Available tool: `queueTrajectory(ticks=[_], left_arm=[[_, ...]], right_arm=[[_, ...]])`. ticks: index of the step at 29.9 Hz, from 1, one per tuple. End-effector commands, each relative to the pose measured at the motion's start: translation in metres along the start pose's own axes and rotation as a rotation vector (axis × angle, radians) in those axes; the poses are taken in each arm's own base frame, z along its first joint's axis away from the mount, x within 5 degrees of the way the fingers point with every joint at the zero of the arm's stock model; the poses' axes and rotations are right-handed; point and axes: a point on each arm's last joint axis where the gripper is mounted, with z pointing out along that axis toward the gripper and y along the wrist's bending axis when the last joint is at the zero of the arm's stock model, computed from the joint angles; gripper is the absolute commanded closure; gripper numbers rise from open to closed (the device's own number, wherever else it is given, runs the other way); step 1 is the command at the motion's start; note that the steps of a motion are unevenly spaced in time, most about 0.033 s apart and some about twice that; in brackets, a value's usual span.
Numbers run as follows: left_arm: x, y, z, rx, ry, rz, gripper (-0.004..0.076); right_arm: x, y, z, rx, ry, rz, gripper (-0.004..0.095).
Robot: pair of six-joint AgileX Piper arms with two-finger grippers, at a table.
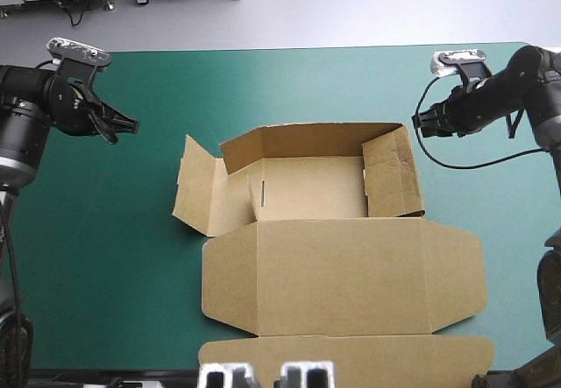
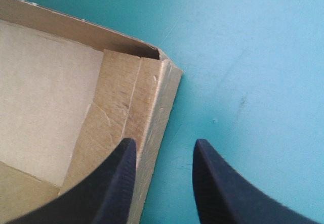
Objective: Fold the box
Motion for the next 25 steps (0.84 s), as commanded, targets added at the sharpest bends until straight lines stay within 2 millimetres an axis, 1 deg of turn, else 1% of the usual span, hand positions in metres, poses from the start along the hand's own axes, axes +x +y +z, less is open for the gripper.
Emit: queueTrajectory(ticks=[1, 2, 4, 5, 8, 10, 12, 14, 17, 21, 25], left_arm=[[-0.006, 0.01, -0.005, 0.069, -0.07, -0.106, 0.0727], [-0.006, 0.013, -0.001, 0.115, -0.07, -0.155, 0.0727], [-0.002, 0.026, 0.006, 0.189, -0.056, -0.252, 0.0727], [0.001, 0.032, 0.008, 0.237, -0.048, -0.299, 0.0727], [0.012, 0.051, 0.008, 0.275, -0.025, -0.398, 0.0727], [0.018, 0.058, 0.008, 0.281, 0.01, -0.424, 0.0727], [0.024, 0.06, 0.008, 0.286, 0.05, -0.43, 0.0727], [0.027, 0.058, 0.012, 0.289, 0.067, -0.43, 0.0727], [0.03, 0.052, 0.018, 0.335, 0.085, -0.447, 0.0727], [0.034, 0.049, 0.024, 0.361, 0.102, -0.442, 0.0727], [0.036, 0.048, 0.026, 0.365, 0.108, -0.43, 0.0727]], right_arm=[[0.001, 0.017, -0.051, 0.025, -0.105, -0.014, 0.0559], [0.003, 0.02, -0.06, 0.039, -0.122, -0.011, 0.0559], [0.009, 0.025, -0.076, 0.067, -0.153, -0.011, 0.0559], [0.015, 0.029, -0.087, 0.077, -0.176, -0.005, 0.0559], [0.033, 0.042, -0.108, 0.081, -0.217, 0.028, 0.0559], [0.049, 0.049, -0.115, 0.077, -0.224, 0.034, 0.0559], [0.065, 0.054, -0.116, 0.075, -0.213, 0.038, 0.0559], [0.075, 0.054, -0.11, 0.075, -0.204, 0.043, 0.0559], [0.077, 0.05, -0.097, 0.075, -0.209, 0.058, 0.0559], [0.068, 0.043, -0.071, 0.017, -0.159, 0.073, 0.0559], [0.057, 0.034, -0.038, -0.05, -0.093, 0.072, 0.0559]])
